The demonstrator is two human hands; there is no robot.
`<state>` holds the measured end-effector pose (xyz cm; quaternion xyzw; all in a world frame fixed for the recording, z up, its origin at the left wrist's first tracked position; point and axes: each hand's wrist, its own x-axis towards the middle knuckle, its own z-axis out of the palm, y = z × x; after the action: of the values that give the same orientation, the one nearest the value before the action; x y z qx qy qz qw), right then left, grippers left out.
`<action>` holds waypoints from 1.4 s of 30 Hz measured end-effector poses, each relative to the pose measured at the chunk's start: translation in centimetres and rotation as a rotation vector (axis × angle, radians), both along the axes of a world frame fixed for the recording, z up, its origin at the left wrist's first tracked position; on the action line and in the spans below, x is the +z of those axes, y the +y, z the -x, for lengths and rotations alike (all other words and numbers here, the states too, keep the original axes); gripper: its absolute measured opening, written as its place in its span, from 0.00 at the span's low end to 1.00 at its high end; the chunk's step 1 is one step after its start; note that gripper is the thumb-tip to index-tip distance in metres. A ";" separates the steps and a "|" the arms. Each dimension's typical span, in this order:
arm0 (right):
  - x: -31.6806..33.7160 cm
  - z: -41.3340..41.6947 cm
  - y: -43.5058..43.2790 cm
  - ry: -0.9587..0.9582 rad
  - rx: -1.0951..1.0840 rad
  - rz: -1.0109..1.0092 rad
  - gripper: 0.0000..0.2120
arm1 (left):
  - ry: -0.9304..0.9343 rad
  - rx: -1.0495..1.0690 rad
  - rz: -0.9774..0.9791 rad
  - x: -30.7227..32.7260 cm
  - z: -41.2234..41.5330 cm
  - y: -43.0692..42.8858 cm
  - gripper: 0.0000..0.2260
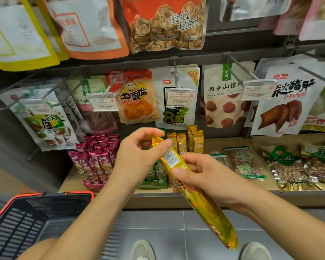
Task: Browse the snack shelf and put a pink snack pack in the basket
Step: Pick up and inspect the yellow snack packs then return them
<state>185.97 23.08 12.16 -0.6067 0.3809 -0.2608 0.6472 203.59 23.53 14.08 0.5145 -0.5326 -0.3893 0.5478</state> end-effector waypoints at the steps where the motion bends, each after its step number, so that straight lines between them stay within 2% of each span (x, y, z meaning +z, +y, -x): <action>1: -0.1 -0.2 0.1 0.011 -0.024 0.031 0.16 | 0.022 -0.001 -0.023 -0.1 0.1 0.0 0.17; 3: -0.2 -0.3 0.2 0.038 -0.053 0.103 0.12 | 0.053 0.015 -0.058 -0.3 0.3 -0.1 0.23; 6: -0.5 -0.6 0.3 0.016 -0.067 0.122 0.12 | 0.154 -0.031 -0.143 -0.4 0.3 -0.2 0.25; 8: -0.8 -0.6 0.3 0.004 -0.072 0.137 0.12 | 0.181 -0.067 -0.199 -0.8 0.4 -0.5 0.21; 10: -0.8 -0.5 0.2 0.012 -0.068 0.185 0.11 | 0.157 -0.087 -0.223 -1.0 0.5 -0.6 0.14; 13: -0.4 -0.2 -0.1 0.161 0.005 0.298 0.10 | 0.128 -0.090 -0.188 -1.2 0.6 -0.5 0.09; 16: 0.3 0.3 -0.9 0.266 0.105 0.261 0.10 | -0.075 -0.030 -0.083 -1.3 0.5 -0.2 0.08; 20: 1.3 1.0 -1.6 0.040 0.008 -0.046 0.11 | -0.483 0.044 0.050 -1.4 1.2 0.2 0.11; 22: 1.4 0.9 -1.3 0.054 0.016 0.024 0.16 | -0.601 0.035 0.106 -1.5 1.9 0.5 0.15; 24: 1.4 0.2 -0.8 0.127 -0.026 0.194 0.15 | -0.578 0.007 0.103 -1.6 2.5 0.6 0.21; 26: 1.3 0.1 -0.8 0.134 -0.132 0.260 0.12 | -0.546 -0.010 0.106 -1.6 2.8 0.5 0.26; 28: 1.3 0.2 -0.8 0.157 -0.195 0.301 0.11 | -0.594 -0.016 0.144 -1.8 3.1 0.5 0.26; 30: 1.4 0.5 -0.9 0.188 -0.229 0.350 0.11 | -0.649 -0.005 0.183 -1.8 3.4 0.4 0.23; 36: 1.2 1.4 -1.8 0.180 -0.305 0.328 0.13 | -0.775 0.015 0.149 -1.7 3.3 -0.1 0.20; 42: 1.2 2.3 -2.9 0.227 -0.399 0.271 0.12 | -1.000 0.015 0.066 -1.4 2.1 -0.2 0.19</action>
<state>183.64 20.19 13.34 -0.6259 0.5248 -0.3621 0.4491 201.45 23.38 12.64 0.6242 -0.7383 -0.0739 0.2444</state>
